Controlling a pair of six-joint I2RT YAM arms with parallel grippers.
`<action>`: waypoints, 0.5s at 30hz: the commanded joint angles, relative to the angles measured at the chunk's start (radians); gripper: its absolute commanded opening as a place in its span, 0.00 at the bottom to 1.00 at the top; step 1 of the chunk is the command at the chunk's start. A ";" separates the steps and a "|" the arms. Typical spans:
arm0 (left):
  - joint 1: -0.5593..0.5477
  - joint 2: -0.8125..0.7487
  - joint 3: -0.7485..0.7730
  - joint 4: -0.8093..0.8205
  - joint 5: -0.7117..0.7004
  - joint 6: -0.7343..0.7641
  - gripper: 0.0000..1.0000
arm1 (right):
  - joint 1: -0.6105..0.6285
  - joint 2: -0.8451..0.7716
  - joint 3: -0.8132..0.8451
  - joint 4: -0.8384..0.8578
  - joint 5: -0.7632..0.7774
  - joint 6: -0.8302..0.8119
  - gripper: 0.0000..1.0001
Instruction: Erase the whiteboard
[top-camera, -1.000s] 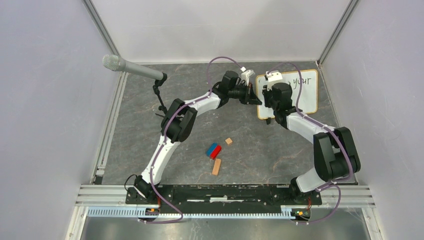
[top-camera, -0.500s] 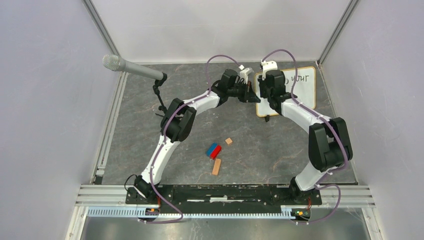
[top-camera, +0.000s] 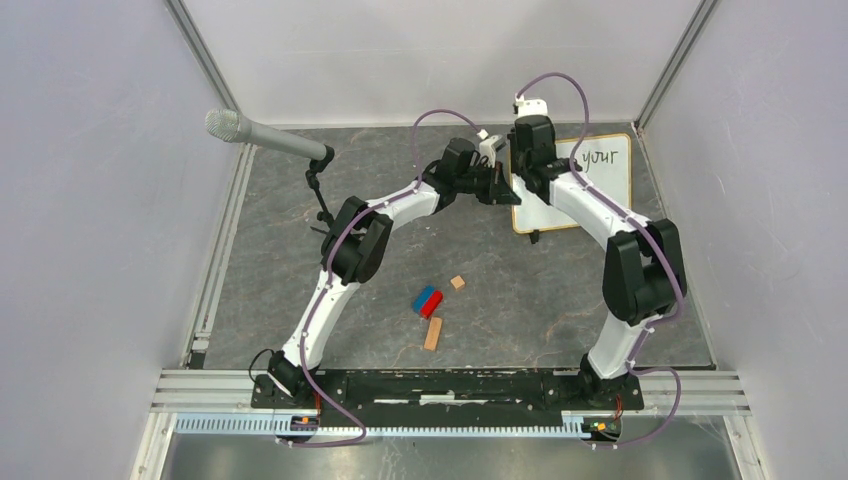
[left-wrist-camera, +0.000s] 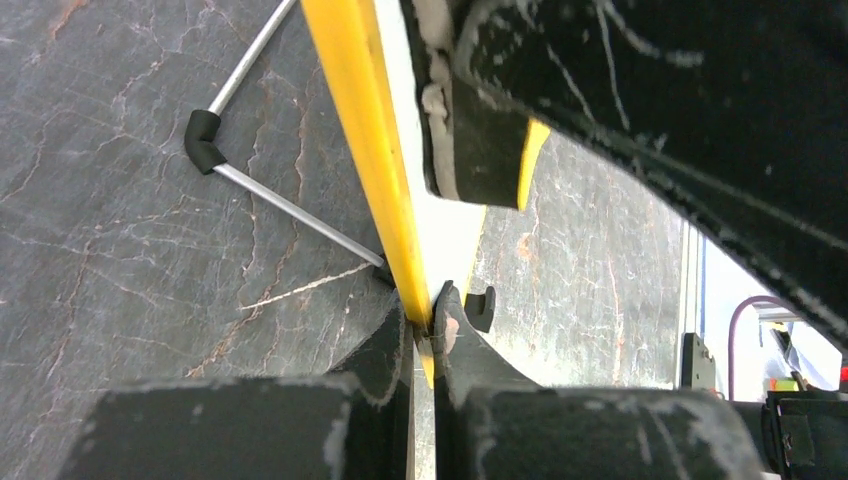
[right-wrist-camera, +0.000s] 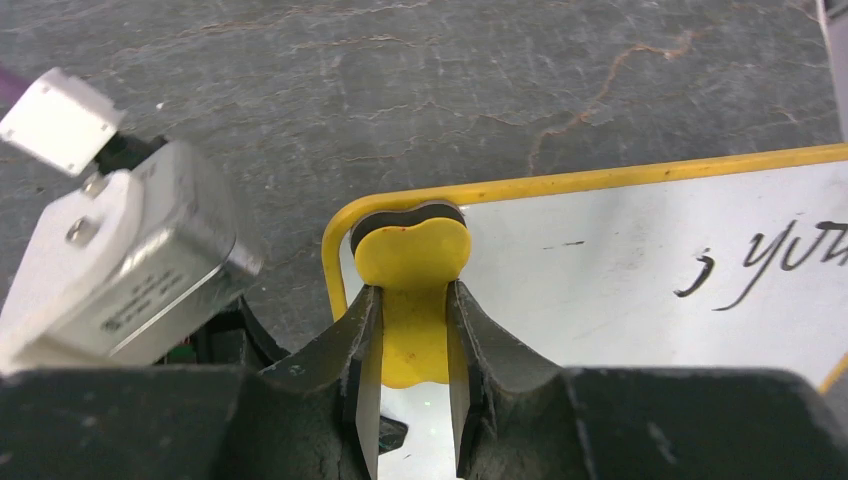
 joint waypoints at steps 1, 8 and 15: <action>-0.053 0.002 0.028 -0.042 0.049 0.127 0.02 | -0.007 0.085 0.158 -0.070 0.164 0.088 0.05; -0.053 0.001 0.027 -0.049 0.049 0.131 0.02 | -0.112 0.007 -0.021 -0.006 0.127 0.100 0.06; -0.054 0.003 0.021 -0.073 0.053 0.130 0.02 | -0.278 -0.078 -0.170 0.101 -0.013 0.008 0.07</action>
